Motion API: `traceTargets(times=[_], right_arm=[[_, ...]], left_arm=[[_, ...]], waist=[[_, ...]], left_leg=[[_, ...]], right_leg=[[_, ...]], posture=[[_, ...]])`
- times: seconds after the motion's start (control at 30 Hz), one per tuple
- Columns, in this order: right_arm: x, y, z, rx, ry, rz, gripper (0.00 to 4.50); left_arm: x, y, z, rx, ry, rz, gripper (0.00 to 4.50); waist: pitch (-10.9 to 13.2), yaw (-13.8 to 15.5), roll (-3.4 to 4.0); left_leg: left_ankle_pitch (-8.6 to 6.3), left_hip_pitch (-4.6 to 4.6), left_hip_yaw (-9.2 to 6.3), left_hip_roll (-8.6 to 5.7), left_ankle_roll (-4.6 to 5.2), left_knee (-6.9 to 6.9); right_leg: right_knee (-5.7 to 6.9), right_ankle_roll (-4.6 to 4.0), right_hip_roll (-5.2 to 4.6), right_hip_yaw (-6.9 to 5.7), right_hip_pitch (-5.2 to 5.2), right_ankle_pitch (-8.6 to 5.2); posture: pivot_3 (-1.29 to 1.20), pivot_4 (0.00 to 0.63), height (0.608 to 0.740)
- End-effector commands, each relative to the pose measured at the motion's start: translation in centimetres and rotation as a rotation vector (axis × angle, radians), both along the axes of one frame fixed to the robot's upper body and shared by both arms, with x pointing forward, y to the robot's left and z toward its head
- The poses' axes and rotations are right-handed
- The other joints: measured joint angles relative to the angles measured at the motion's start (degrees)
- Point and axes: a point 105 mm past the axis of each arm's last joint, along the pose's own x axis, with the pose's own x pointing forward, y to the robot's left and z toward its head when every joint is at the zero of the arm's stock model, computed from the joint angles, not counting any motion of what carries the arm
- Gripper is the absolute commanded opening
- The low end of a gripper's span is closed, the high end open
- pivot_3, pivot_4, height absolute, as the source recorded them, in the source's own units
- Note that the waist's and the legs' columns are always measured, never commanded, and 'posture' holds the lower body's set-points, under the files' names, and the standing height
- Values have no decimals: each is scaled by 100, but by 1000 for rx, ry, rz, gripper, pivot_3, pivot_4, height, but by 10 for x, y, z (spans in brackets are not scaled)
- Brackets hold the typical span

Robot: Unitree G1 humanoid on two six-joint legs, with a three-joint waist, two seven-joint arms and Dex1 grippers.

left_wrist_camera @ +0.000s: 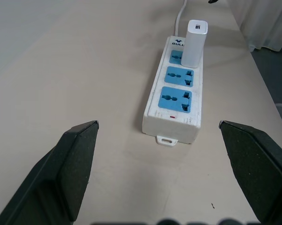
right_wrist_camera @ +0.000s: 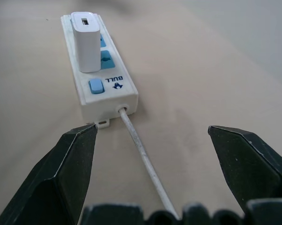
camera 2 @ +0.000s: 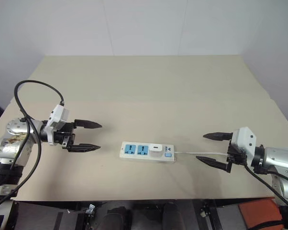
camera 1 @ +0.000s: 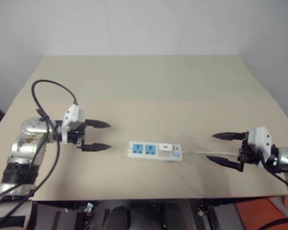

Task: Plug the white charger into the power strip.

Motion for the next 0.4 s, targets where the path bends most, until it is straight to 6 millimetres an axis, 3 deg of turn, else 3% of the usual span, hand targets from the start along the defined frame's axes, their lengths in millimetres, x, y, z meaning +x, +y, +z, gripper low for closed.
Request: traceTargets(times=[0.03, 0.4], right_arm=[[-3, 0, 14, 16, -50, -2, 4452], [-5, 6, 12, 29, -47, -19, 4452]], left_arm=[[-1, -1, 9, -9, -29, -5, 4500], [0, -9, 7, -23, -12, -27, 4500]], waist=[[0, 3, 0], [0, 5, 0]], left_leg=[[0, 0, 0, 0, 0, 0], [0, 0, 1, 0, 0, 2]], right_leg=[[0, 0, 0, 0, 0, 0], [2, -1, 1, -2, 2, 0]], posture=[[0, 150, 740], [0, 150, 740]])
